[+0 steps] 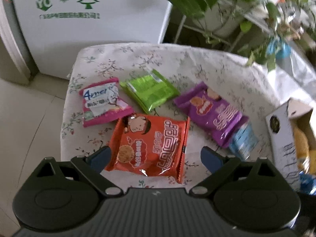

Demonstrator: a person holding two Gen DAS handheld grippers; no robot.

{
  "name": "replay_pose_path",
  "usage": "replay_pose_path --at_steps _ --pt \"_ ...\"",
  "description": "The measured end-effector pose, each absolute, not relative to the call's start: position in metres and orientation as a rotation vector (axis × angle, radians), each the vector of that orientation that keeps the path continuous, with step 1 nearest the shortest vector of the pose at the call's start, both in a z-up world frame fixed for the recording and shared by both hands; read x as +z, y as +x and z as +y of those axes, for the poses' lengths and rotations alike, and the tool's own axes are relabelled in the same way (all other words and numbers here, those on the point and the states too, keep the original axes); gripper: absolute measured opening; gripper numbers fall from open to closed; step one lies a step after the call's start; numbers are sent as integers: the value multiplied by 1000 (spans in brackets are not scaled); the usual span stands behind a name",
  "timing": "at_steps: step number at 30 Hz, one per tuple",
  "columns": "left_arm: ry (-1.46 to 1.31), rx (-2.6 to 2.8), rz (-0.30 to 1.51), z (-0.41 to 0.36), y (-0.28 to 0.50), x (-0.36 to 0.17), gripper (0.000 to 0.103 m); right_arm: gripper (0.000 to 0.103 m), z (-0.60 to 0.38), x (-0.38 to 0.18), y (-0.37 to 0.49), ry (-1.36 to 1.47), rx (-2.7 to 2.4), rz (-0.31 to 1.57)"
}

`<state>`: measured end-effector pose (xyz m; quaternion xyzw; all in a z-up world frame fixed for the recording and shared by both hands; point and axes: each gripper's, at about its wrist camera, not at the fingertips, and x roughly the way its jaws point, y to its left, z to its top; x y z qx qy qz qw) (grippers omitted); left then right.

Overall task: Organize snacks
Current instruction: 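Grasp the silver foil packet with the right tool while the left tool moves over the orange packet, then close the left tool on the orange packet while the right tool holds the silver packet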

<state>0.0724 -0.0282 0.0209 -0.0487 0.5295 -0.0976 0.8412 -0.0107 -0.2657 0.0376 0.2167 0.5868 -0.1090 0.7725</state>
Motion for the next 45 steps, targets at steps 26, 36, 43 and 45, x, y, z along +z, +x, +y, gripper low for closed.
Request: replay_pose_path --at_steps 26,36,43,45 --pt "49 -118 1112 -52 81 -27 103 67 -253 29 1 436 -173 1280" --pt "61 -131 1106 -51 79 -26 103 70 -244 30 4 335 -161 1268" --pt "85 -151 1077 -56 69 -20 86 68 -242 31 4 327 -145 1265" --pt "98 -179 1062 -59 65 -16 72 67 -244 32 3 362 -125 1269"
